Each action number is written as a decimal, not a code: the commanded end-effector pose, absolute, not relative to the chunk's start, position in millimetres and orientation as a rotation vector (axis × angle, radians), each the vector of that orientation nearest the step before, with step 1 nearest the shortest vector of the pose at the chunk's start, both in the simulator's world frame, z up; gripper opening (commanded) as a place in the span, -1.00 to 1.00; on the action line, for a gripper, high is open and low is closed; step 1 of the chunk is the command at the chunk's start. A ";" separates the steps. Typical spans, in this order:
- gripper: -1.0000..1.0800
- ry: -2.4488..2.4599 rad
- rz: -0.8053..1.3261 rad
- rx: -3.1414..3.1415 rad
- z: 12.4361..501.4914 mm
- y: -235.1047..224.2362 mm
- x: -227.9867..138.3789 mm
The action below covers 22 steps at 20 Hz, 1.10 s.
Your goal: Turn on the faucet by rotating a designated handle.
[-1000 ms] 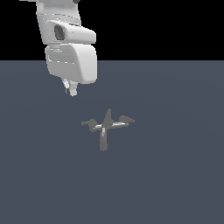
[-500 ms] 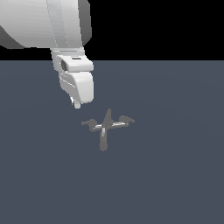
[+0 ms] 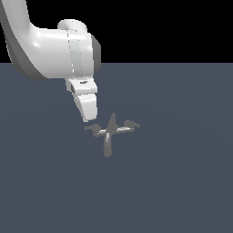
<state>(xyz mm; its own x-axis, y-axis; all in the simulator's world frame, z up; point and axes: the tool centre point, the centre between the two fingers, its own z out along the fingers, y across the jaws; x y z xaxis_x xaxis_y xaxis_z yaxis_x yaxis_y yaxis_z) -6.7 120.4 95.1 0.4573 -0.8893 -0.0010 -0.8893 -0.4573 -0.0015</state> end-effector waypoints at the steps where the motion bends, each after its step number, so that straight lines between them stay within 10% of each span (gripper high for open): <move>1: -1.00 1.680 -0.002 -2.654 83.7 119.0 2.4; 22: -1.00 1.773 0.000 -2.594 60.6 117.3 15.6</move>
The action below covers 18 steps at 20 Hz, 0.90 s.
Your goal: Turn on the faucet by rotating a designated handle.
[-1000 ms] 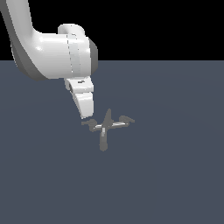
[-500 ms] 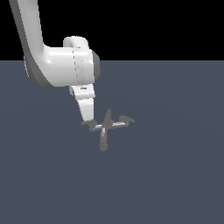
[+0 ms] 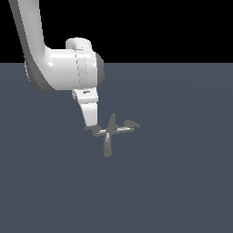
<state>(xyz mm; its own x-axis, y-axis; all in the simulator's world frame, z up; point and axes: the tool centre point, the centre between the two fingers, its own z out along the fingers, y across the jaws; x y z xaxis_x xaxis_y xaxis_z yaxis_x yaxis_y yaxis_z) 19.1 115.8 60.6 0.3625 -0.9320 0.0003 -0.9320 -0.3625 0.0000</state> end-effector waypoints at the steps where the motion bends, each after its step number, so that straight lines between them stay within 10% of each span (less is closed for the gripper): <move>1: -1.00 -1.773 0.000 2.594 60.6 118.3 12.3; 18: -1.00 -1.773 0.001 2.594 60.6 113.0 -32.3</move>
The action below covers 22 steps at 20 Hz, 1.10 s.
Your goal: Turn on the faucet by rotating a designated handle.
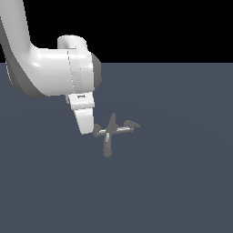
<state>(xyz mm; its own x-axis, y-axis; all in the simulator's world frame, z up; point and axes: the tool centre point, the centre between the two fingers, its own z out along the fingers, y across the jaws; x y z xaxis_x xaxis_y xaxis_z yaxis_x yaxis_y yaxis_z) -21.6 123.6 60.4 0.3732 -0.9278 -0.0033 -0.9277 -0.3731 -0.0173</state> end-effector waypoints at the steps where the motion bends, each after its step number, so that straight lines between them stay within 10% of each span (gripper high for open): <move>1: -1.00 1.773 -0.001 -2.593 60.7 111.8 -35.5; 22: -1.00 1.750 0.004 -2.606 60.5 63.2 -41.9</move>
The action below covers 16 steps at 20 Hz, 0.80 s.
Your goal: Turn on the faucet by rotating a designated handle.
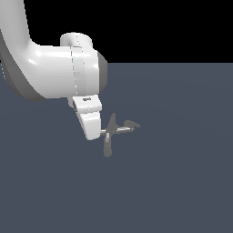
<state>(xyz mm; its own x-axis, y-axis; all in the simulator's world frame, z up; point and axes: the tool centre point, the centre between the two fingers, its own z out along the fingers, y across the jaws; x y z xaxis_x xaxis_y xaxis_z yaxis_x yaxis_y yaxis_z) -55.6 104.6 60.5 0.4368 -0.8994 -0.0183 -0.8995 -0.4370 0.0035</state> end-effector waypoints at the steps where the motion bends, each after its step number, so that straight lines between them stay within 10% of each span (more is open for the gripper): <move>1: -1.00 1.759 0.003 -2.601 60.6 55.8 -39.4; 16: -1.00 1.756 0.005 -2.604 60.5 43.7 -7.4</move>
